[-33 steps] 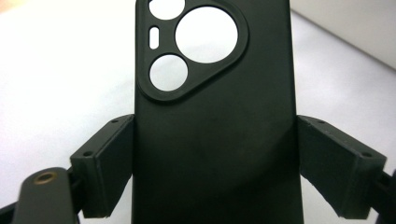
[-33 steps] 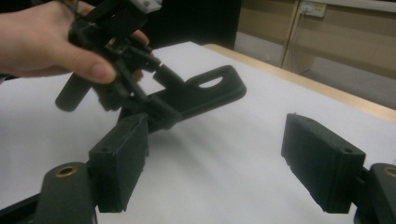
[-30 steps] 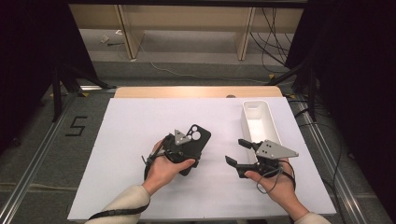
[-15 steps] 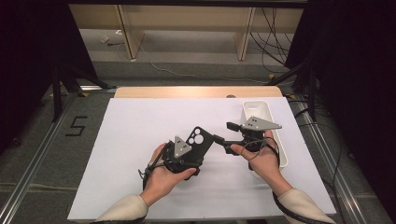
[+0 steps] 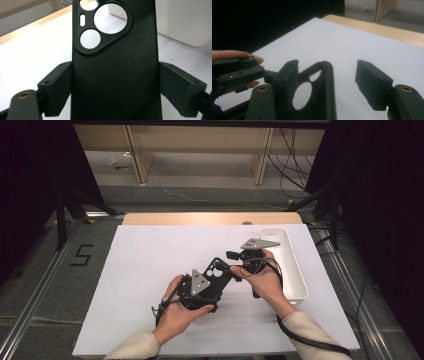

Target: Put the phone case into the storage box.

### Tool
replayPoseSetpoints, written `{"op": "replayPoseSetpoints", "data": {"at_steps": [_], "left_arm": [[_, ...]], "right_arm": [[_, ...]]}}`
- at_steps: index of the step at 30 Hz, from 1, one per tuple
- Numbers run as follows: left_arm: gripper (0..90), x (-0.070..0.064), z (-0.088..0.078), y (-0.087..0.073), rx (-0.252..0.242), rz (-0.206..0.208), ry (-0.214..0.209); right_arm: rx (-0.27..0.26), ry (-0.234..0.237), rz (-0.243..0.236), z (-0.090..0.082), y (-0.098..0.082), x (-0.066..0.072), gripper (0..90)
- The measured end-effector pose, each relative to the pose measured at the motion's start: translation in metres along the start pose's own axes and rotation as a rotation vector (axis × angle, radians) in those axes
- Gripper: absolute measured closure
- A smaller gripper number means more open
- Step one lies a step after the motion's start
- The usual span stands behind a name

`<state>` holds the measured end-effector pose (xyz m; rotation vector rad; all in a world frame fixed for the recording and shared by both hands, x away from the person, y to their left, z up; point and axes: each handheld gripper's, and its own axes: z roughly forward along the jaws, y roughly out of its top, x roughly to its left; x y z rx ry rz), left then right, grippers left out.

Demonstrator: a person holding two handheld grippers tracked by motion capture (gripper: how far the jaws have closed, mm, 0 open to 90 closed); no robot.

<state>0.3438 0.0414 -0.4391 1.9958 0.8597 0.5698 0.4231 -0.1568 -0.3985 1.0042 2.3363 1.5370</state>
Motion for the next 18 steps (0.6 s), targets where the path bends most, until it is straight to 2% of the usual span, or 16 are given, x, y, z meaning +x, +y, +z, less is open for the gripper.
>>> {"op": "replayPoseSetpoints", "data": {"at_steps": [8,18], "left_arm": [[15.3,-0.0003,-0.0007,0.0008,-0.007,0.004,0.010],[15.3,-0.0015,-0.0016,0.0017,-0.025,0.014,0.003]], "right_arm": [[0.023,0.017,0.022,0.0091,0.0010,0.0012,40.8],[0.033,0.039,0.052,0.0086,0.0025,0.0002,48.7]]}}
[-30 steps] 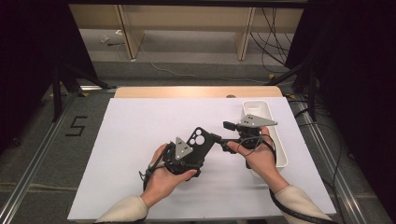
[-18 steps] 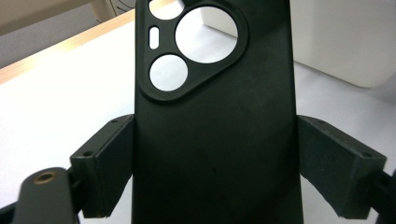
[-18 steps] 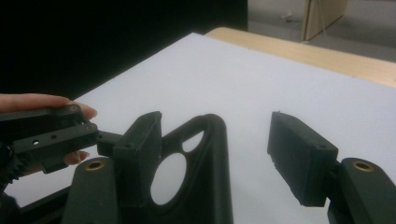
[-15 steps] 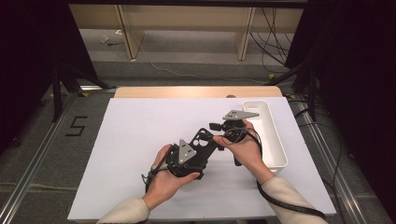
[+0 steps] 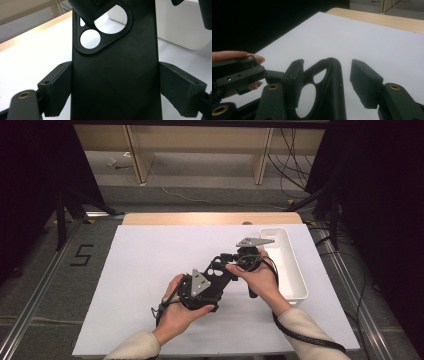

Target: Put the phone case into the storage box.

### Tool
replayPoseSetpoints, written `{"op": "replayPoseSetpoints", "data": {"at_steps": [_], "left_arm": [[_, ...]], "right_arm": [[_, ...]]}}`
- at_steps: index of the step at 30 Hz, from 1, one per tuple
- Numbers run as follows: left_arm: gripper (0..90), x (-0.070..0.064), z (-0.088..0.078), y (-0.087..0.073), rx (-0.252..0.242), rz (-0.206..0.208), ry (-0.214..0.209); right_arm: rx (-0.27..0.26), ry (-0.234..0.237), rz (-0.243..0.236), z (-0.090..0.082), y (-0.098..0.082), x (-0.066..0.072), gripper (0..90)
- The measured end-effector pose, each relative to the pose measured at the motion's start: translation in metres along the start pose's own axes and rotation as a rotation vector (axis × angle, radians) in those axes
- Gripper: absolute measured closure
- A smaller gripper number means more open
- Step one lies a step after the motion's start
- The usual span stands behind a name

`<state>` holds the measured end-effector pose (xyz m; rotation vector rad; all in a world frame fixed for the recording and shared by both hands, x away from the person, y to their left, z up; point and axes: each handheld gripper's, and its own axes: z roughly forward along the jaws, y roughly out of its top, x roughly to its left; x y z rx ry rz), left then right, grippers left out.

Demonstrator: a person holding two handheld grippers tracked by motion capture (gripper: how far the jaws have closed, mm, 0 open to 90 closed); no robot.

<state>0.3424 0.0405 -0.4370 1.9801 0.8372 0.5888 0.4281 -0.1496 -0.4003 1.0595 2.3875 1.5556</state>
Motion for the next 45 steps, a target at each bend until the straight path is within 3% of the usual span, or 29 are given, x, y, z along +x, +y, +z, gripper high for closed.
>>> {"op": "replayPoseSetpoints", "data": {"at_steps": [10,16,24,26,28,29,30,33,37,39,45], "left_arm": [[15.0,0.000,0.001,-0.001,-0.002,0.004,-0.004],[14.5,0.001,0.005,-0.004,0.014,0.017,-0.005],[13.4,0.004,0.005,-0.001,-0.025,0.054,-0.005],[13.0,0.006,0.005,-0.001,-0.036,0.042,-0.037],[16.6,0.009,0.003,0.000,-0.047,0.050,-0.049],[13.9,0.009,0.003,0.000,-0.047,0.050,-0.049],[12.7,0.013,0.000,0.003,-0.061,0.032,-0.090],[11.0,0.018,-0.007,0.005,-0.100,0.023,-0.133],[13.5,0.021,-0.014,0.005,-0.131,0.006,-0.180],[15.5,0.026,-0.021,0.003,-0.149,0.011,-0.221],[23.9,0.033,-0.023,0.000,-0.151,0.013,-0.253]], "right_arm": [[-0.003,0.035,0.026,-0.001,0.001,0.000,61.9],[-0.020,0.109,0.074,-0.005,0.002,-0.002,74.4],[-0.027,0.119,0.044,-0.011,0.008,0.005,77.5],[-0.035,0.136,0.033,-0.012,0.010,0.007,77.6],[-0.027,0.136,-0.005,-0.014,0.013,0.010,78.0],[-0.019,0.117,-0.048,-0.014,0.014,0.012,78.0],[-0.015,0.098,-0.089,-0.015,0.016,0.014,78.0],[-0.001,0.143,-0.135,-0.019,0.021,0.020,78.0],[0.050,0.174,-0.257,-0.025,0.029,0.028,77.9],[0.066,0.197,-0.291,-0.029,0.031,0.029,78.0],[0.111,0.258,-0.350,-0.033,0.033,0.027,77.9]]}}
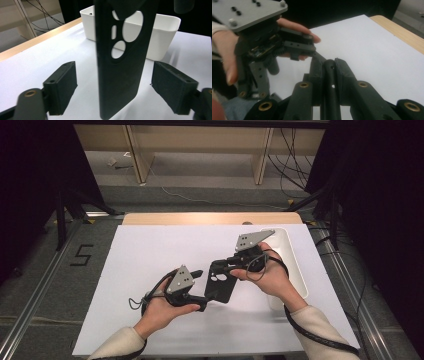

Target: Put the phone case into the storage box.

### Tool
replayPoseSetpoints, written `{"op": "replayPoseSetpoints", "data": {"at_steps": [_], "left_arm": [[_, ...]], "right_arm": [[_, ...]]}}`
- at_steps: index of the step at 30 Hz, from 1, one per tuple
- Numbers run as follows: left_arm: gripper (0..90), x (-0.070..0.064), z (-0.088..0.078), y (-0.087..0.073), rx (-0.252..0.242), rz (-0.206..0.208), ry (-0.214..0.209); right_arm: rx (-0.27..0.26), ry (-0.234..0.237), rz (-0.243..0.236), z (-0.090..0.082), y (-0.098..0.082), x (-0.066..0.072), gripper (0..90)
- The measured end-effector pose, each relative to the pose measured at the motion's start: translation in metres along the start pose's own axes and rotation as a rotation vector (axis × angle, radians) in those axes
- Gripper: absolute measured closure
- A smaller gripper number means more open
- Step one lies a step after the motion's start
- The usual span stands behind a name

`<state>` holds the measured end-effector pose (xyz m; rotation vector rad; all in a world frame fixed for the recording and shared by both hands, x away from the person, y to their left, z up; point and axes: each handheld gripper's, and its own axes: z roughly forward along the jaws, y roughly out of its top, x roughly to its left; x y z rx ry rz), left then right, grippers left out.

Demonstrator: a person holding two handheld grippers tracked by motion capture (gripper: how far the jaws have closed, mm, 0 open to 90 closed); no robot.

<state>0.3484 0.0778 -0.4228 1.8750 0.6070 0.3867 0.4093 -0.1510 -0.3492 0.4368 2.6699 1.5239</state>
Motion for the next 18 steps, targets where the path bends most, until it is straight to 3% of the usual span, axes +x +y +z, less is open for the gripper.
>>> {"op": "replayPoseSetpoints", "data": {"at_steps": [6,10,13,15,18], "left_arm": [[31.9,0.006,0.004,-0.004,0.022,0.008,-0.063],[40.3,0.012,0.006,-0.008,0.054,0.031,-0.127],[46.4,0.015,0.007,-0.011,0.063,0.026,-0.148],[49.5,0.018,0.008,-0.015,0.082,0.029,-0.194],[52.9,0.019,0.011,-0.019,0.091,0.026,-0.218]], "right_arm": [[0.020,0.028,-0.010,0.002,-0.002,-0.001,77.9],[0.036,0.061,-0.026,0.004,-0.003,0.000,77.9],[0.038,0.075,-0.032,0.005,-0.002,0.002,77.9],[0.037,0.078,-0.034,0.005,-0.002,0.002,77.9],[0.031,0.084,-0.034,0.005,-0.002,0.002,77.9]]}}
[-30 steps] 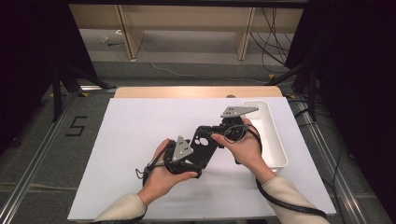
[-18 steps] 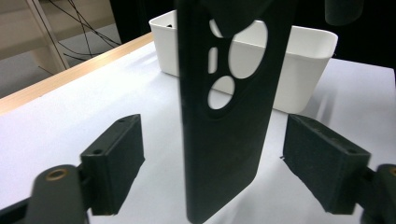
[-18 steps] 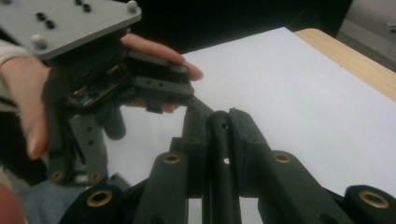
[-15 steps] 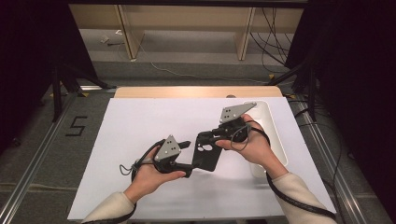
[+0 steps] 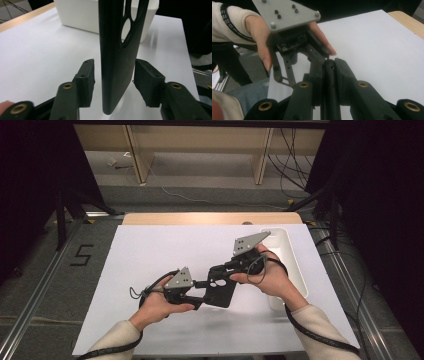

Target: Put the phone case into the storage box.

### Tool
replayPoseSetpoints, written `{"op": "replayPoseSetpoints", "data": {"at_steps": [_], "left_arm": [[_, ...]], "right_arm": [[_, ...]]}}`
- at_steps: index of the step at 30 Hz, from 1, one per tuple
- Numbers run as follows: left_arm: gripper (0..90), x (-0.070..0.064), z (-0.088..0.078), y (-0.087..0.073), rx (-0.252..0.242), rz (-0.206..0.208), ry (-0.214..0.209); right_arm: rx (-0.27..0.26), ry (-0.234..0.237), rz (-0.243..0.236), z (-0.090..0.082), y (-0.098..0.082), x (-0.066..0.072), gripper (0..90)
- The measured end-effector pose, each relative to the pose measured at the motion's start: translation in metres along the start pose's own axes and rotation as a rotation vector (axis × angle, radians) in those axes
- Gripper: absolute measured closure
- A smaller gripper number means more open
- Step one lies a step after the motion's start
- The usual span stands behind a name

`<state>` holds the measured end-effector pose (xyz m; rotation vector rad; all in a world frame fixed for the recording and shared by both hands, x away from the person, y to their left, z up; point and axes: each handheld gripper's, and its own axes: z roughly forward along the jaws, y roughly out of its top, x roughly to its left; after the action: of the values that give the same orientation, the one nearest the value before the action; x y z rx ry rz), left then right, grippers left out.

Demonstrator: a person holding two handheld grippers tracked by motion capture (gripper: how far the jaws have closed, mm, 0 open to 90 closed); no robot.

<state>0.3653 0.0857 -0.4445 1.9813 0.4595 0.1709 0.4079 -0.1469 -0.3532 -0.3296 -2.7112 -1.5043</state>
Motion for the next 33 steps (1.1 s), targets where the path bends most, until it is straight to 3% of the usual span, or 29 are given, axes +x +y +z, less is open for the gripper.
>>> {"op": "replayPoseSetpoints", "data": {"at_steps": [7,21,33], "left_arm": [[62.5,0.0033,0.0042,-0.0036,0.002,-0.006,-0.040],[68.0,0.0031,0.0036,-0.0036,0.008,0.014,-0.041],[79.4,0.0012,0.0014,-0.0016,-0.002,0.016,-0.061]], "right_arm": [[-0.014,0.019,-0.004,0.0002,0.0010,0.0013,77.9],[-0.018,0.029,-0.018,0.0005,0.0011,0.0020,77.8],[-0.055,0.054,-0.020,-0.0025,0.0018,0.0014,74.4]]}}
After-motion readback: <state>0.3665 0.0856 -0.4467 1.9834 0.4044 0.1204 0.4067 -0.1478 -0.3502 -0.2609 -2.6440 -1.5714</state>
